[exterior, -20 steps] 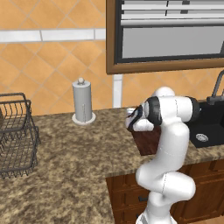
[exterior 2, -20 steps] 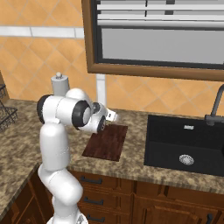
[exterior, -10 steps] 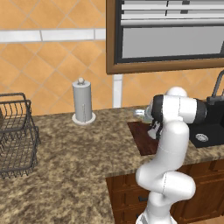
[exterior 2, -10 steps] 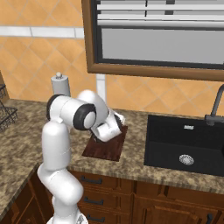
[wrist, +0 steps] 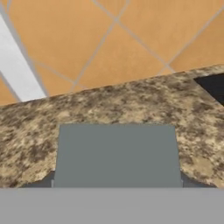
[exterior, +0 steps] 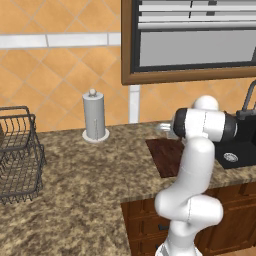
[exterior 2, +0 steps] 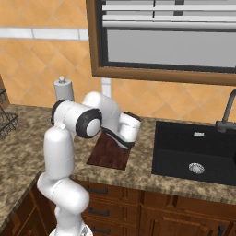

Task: Pick up the sponge from the counter and clean the cutting board by briefly scrubbing or pressing down on the cutting board. Once finished, release the sponge.

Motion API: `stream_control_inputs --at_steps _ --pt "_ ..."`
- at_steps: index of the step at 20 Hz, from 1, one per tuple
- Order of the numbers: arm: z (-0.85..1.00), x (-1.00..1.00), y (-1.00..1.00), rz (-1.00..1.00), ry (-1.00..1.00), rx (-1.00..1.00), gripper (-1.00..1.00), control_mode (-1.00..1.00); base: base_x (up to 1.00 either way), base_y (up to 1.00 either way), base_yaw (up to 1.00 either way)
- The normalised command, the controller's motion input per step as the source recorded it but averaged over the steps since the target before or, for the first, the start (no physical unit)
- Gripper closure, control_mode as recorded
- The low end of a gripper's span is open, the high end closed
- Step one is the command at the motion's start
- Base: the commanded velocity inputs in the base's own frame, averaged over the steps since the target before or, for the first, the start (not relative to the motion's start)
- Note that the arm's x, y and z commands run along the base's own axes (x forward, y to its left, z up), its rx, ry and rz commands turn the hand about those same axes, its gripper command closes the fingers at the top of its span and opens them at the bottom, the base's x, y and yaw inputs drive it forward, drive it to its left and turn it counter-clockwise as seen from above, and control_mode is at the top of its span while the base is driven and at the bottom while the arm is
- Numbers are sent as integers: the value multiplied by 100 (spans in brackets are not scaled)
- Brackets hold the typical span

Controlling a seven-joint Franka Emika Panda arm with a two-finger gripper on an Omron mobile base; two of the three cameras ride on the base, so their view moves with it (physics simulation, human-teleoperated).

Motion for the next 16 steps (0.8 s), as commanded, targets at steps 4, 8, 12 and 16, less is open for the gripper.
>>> stream_control_inputs --at_steps 4,8,12,16 --pt "-10 -20 27 5 -2 0 100 -100 0 0 0" --pt "-23 -31 30 4 -1 0 100 -100 0 0 0" --pt "-39 -19 16 0 0 -1 100 -100 0 0 0" --pt "-47 -44 1 0 0 0 100 -100 0 0 0"
